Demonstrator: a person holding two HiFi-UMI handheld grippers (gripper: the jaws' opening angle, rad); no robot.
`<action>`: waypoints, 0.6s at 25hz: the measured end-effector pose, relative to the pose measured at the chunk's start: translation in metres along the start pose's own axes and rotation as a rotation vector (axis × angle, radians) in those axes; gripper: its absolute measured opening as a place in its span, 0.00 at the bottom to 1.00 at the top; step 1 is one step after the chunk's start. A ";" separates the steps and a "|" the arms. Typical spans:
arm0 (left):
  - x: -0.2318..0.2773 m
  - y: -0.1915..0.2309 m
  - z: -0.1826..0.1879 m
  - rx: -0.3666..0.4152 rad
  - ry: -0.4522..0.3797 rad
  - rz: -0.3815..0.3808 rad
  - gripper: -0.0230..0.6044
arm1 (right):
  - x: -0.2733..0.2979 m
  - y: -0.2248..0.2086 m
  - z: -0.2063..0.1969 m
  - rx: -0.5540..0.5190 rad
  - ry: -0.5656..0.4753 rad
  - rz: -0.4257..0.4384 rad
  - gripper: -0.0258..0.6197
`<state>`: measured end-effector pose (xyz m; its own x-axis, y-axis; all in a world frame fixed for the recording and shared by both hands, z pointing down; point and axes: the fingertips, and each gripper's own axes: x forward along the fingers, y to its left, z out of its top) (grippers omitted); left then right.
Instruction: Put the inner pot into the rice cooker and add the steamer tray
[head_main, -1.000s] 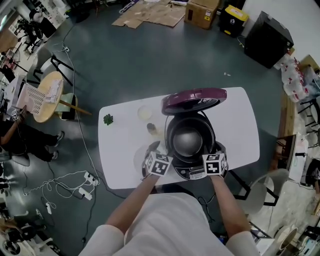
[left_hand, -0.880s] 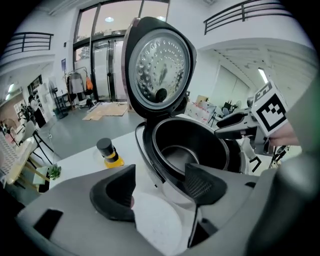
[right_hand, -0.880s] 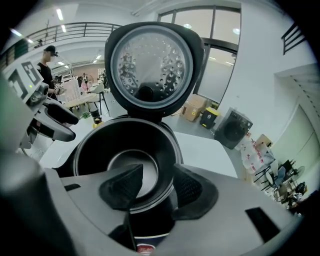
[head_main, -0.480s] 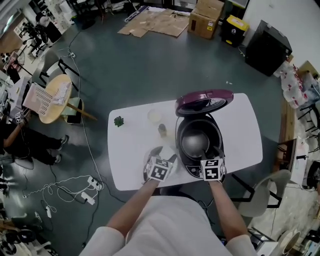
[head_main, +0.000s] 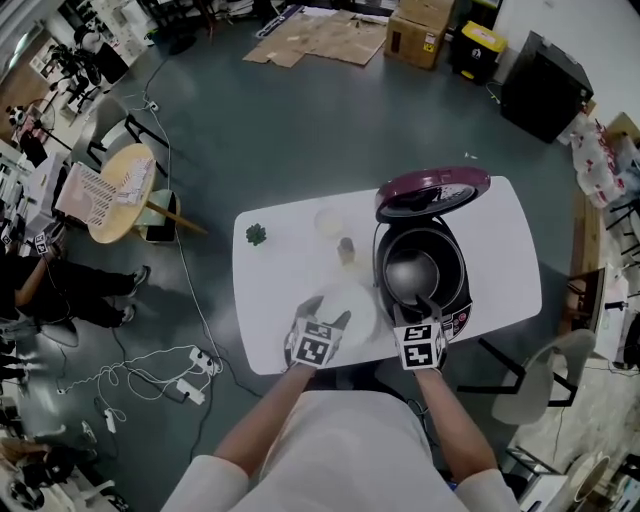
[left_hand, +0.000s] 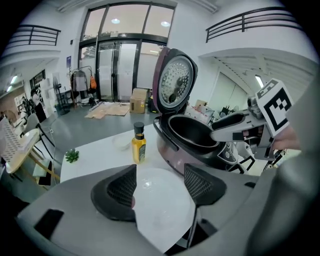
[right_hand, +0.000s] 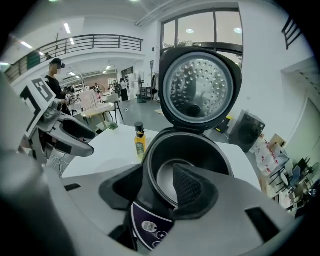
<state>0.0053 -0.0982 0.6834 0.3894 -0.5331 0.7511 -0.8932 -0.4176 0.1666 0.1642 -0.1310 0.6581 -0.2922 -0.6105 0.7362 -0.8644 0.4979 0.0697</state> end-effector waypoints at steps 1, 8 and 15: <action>-0.002 0.004 -0.003 -0.002 0.001 0.001 0.53 | 0.000 0.006 0.001 -0.003 0.000 0.005 0.35; -0.012 0.023 -0.023 -0.005 0.008 -0.012 0.53 | -0.001 0.049 0.002 -0.018 0.003 0.042 0.35; -0.009 0.043 -0.042 0.002 0.030 -0.043 0.53 | 0.006 0.086 -0.003 -0.018 0.011 0.077 0.35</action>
<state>-0.0461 -0.0804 0.7106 0.4205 -0.4927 0.7619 -0.8754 -0.4410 0.1979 0.0898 -0.0897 0.6706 -0.3534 -0.5632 0.7469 -0.8319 0.5544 0.0244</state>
